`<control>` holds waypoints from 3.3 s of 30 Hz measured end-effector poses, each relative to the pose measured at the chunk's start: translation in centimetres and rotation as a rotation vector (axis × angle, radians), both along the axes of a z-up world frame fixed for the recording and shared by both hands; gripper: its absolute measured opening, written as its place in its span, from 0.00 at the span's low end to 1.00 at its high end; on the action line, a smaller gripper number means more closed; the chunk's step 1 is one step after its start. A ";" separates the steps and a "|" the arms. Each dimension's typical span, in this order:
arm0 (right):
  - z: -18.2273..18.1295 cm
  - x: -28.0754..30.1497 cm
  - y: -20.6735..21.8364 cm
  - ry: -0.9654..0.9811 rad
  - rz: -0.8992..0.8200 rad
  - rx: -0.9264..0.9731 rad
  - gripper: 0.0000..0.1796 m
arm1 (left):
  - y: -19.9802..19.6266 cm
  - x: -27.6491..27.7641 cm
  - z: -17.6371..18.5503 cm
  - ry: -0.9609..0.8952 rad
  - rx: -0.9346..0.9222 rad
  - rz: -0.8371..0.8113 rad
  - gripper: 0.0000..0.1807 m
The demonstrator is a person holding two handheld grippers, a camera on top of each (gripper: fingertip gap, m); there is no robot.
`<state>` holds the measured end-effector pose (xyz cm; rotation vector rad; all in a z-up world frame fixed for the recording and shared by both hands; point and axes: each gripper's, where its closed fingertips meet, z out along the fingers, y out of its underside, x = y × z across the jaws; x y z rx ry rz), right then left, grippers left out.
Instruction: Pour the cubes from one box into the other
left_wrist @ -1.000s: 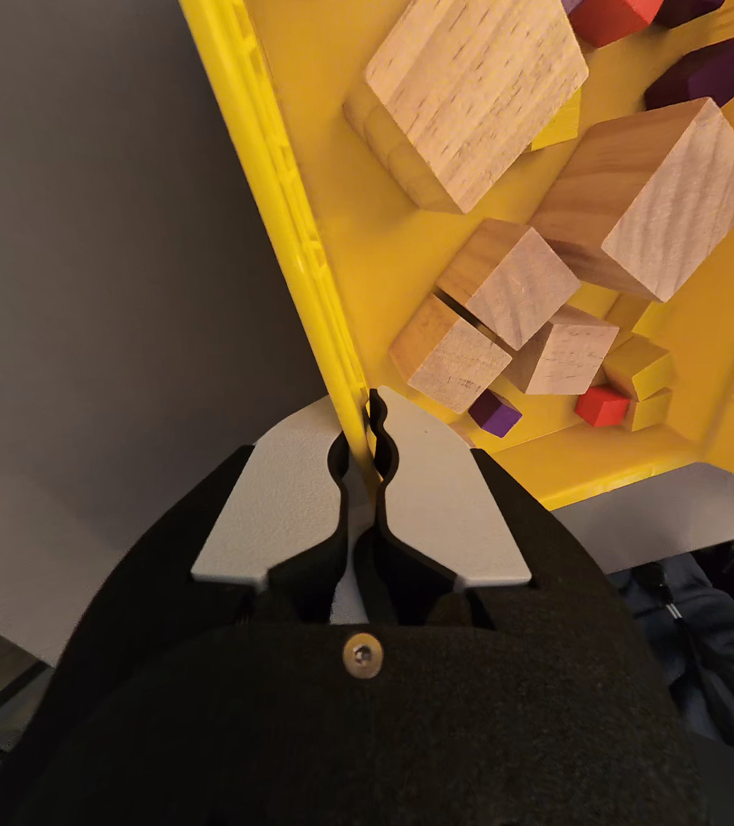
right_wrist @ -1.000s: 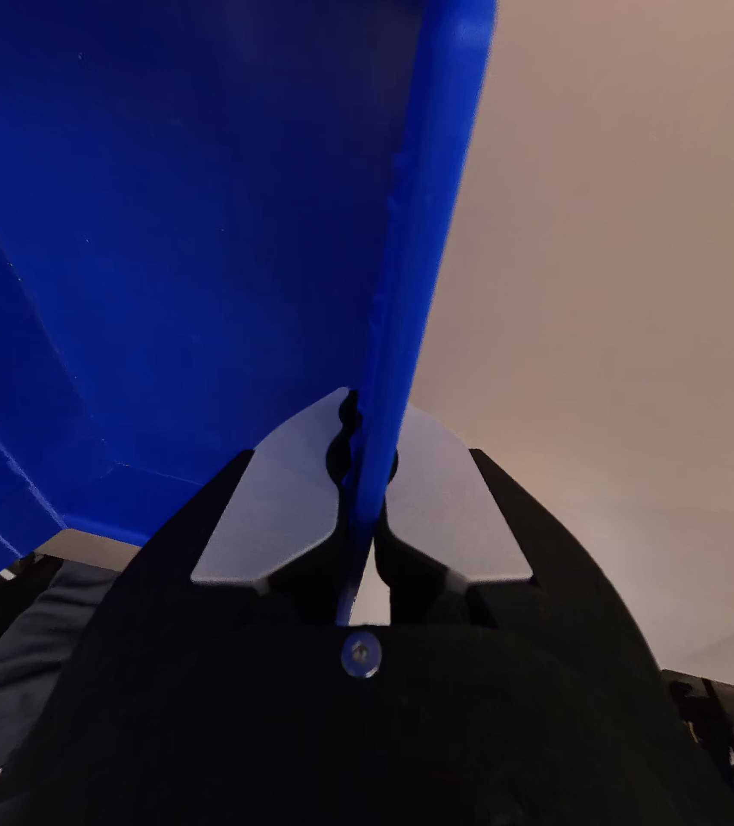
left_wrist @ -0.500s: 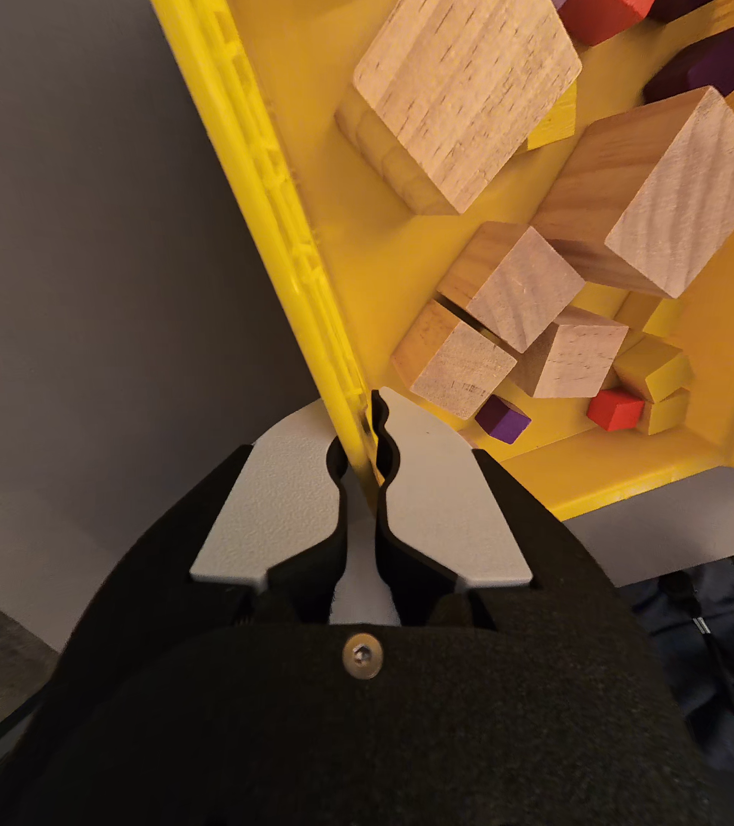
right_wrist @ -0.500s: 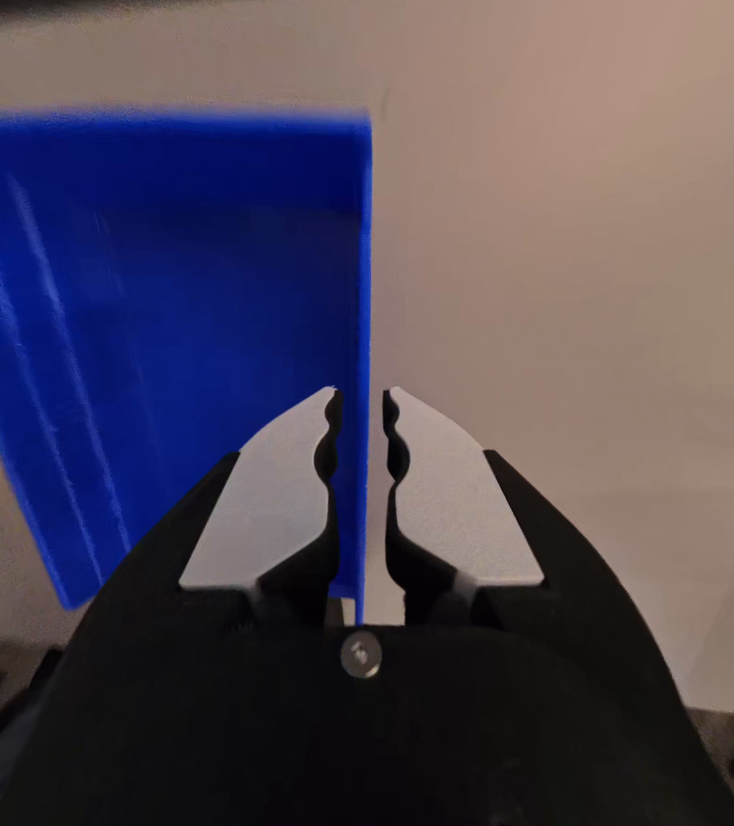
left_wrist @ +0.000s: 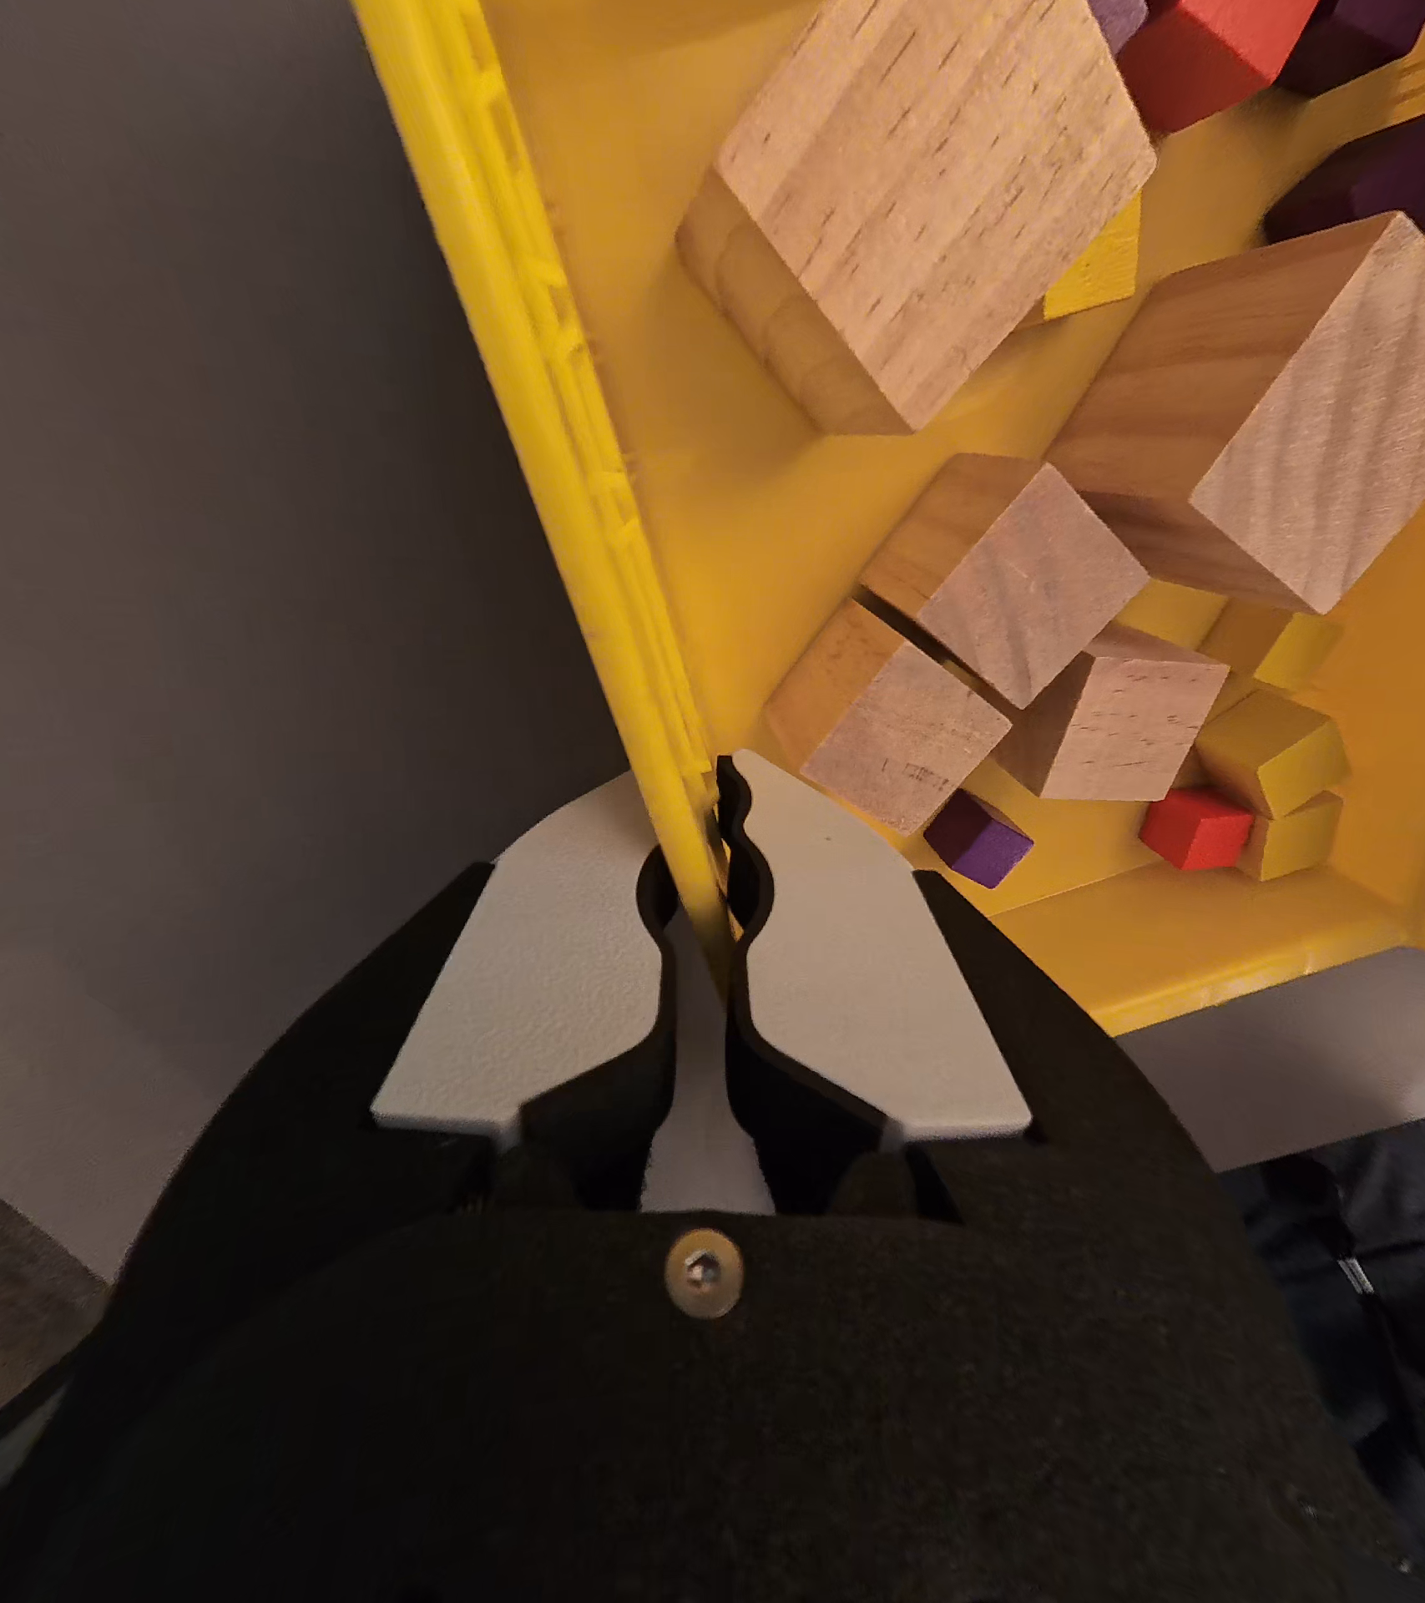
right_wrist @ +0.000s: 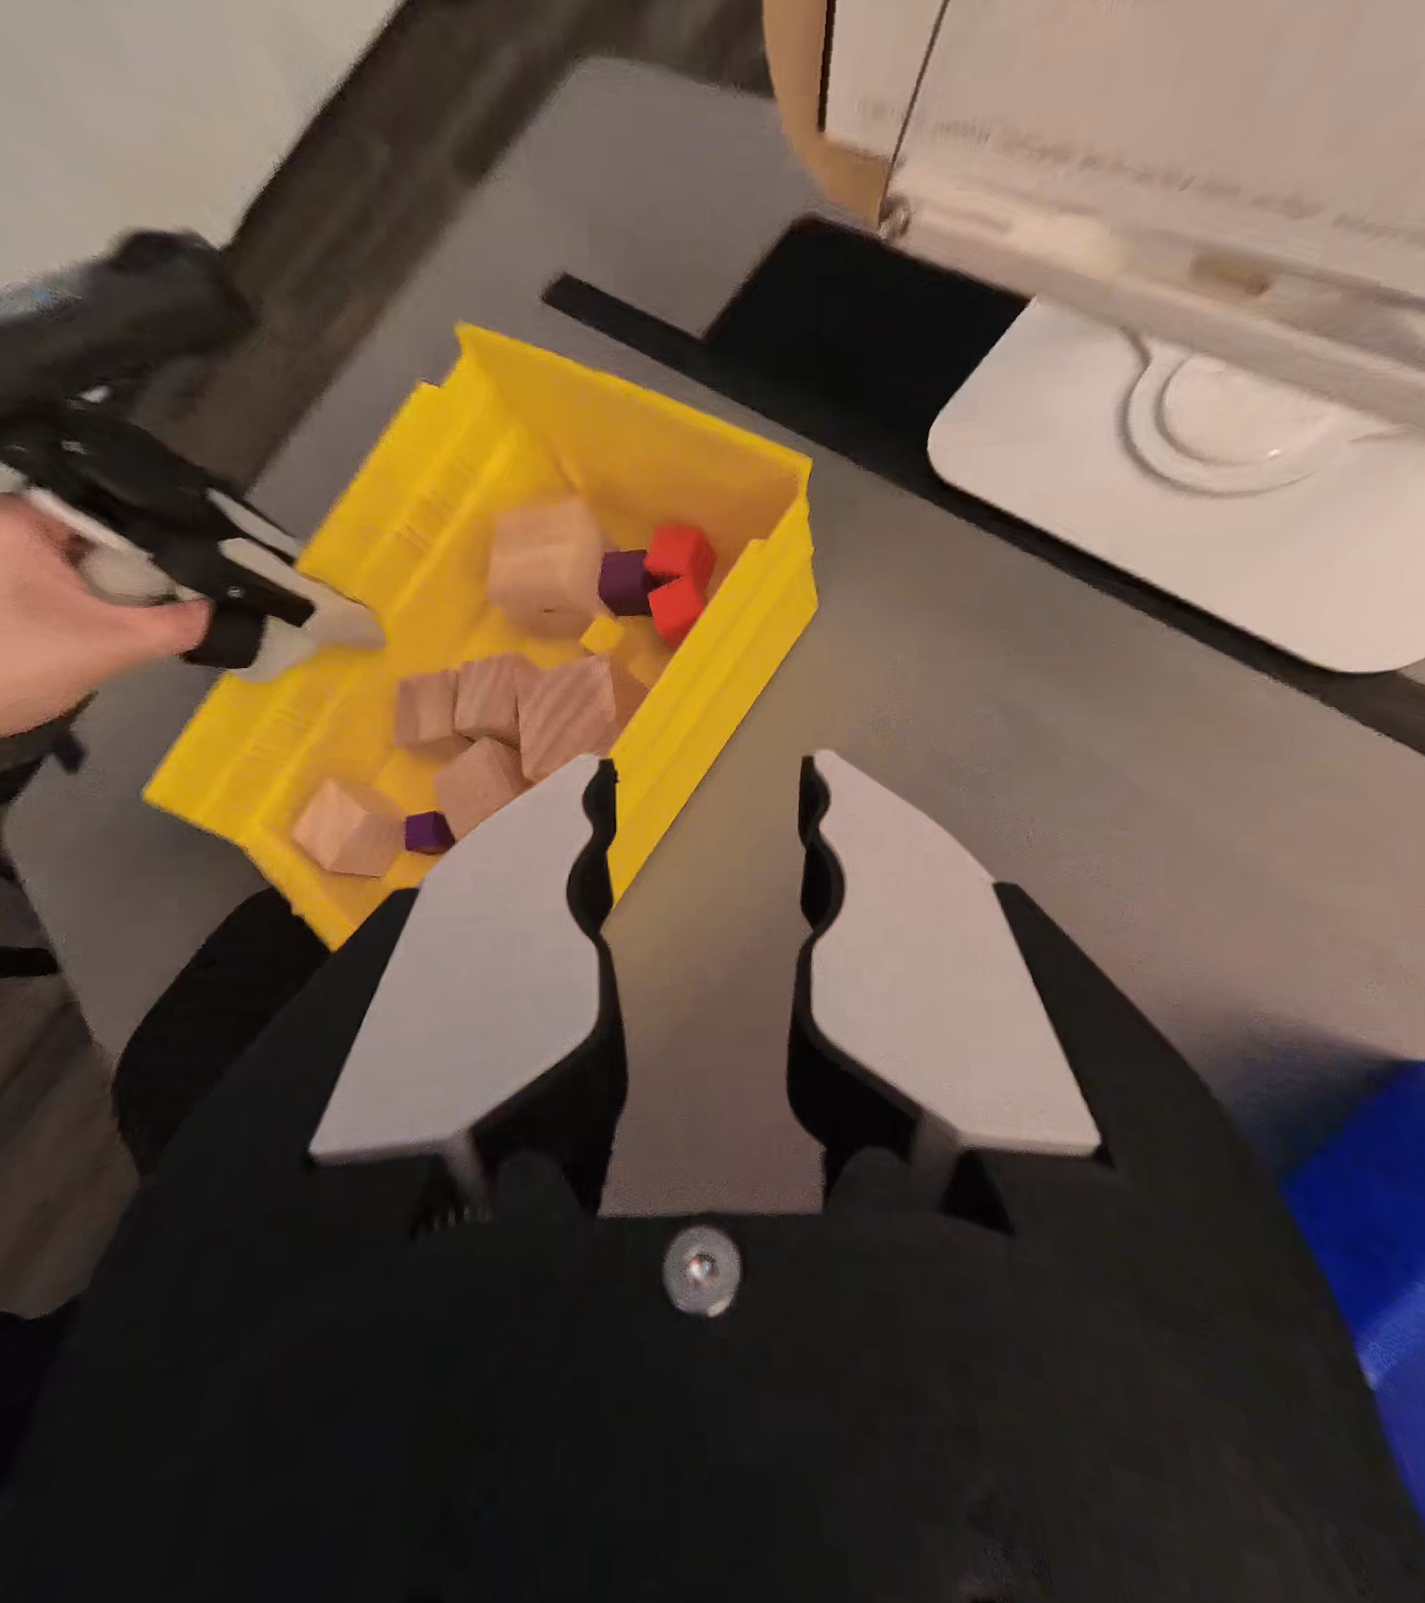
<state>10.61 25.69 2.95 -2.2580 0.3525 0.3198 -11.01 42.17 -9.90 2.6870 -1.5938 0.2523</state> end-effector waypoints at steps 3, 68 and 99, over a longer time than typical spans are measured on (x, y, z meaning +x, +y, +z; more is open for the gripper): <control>-3.4 -2.1 2.8 0.029 -0.009 -0.115 0.25 | 0.0 0.0 0.0 0.022 0.034 -0.012 0.03; 3.5 14.5 -18.9 0.026 -0.417 -0.219 0.05 | -20.7 26.4 20.7 -0.075 0.395 -0.326 0.04; 1.1 24.9 -29.5 -0.235 -0.674 0.140 0.03 | -31.1 37.2 19.4 -0.367 0.718 -0.495 0.06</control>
